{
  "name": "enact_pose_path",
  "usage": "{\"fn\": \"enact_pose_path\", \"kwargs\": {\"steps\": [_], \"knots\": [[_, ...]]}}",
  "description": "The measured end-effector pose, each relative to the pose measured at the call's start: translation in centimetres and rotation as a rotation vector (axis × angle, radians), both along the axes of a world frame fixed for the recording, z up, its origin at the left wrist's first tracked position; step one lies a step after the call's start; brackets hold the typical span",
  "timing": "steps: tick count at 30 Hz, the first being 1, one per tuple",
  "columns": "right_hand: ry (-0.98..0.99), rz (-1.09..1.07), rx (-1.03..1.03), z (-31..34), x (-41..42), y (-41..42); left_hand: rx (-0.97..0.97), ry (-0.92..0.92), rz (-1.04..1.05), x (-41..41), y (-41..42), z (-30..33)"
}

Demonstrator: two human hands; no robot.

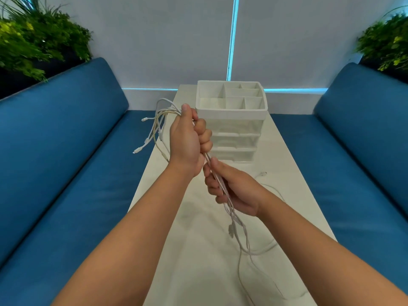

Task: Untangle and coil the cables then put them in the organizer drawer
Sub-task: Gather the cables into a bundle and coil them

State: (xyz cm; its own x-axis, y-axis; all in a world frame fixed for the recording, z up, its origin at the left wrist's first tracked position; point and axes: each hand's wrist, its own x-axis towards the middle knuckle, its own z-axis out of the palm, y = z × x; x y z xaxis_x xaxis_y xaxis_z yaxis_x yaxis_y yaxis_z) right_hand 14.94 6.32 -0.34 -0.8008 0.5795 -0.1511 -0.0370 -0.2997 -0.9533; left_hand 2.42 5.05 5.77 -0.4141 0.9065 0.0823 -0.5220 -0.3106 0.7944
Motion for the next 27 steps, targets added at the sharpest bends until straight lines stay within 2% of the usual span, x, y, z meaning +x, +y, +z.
{"fn": "enact_pose_path", "kwargs": {"steps": [1,3,7,11,15,20,23,27], "knots": [[0.009,0.042,-0.079,-0.3,0.4,-0.2,0.006,-0.007,0.008,-0.2,0.0,0.2],[-0.036,0.059,-0.101,-0.9,1.2,-0.8,0.007,-0.025,0.024,-0.8,-0.1,0.4],[-0.202,-0.19,0.316,-1.6,1.1,-1.8,-0.017,-0.044,0.029,-0.9,-0.1,-0.3],[-0.163,-0.404,0.429,-2.6,0.9,-2.7,-0.029,-0.04,0.031,-0.8,-0.2,-0.8],[-0.244,-0.245,0.574,-4.3,2.0,-2.6,-0.017,-0.021,0.035,-1.2,-0.4,-0.6],[-0.424,-0.369,0.64,-4.3,2.4,-1.6,-0.035,-0.001,0.041,-1.2,-0.4,-1.3],[-0.493,-0.234,0.524,-3.2,2.4,-0.8,-0.045,0.038,0.04,-0.9,-0.5,-1.7],[-0.444,-0.029,0.395,-2.4,3.1,-0.8,-0.006,0.01,0.052,-1.3,-0.5,-0.8]]}}
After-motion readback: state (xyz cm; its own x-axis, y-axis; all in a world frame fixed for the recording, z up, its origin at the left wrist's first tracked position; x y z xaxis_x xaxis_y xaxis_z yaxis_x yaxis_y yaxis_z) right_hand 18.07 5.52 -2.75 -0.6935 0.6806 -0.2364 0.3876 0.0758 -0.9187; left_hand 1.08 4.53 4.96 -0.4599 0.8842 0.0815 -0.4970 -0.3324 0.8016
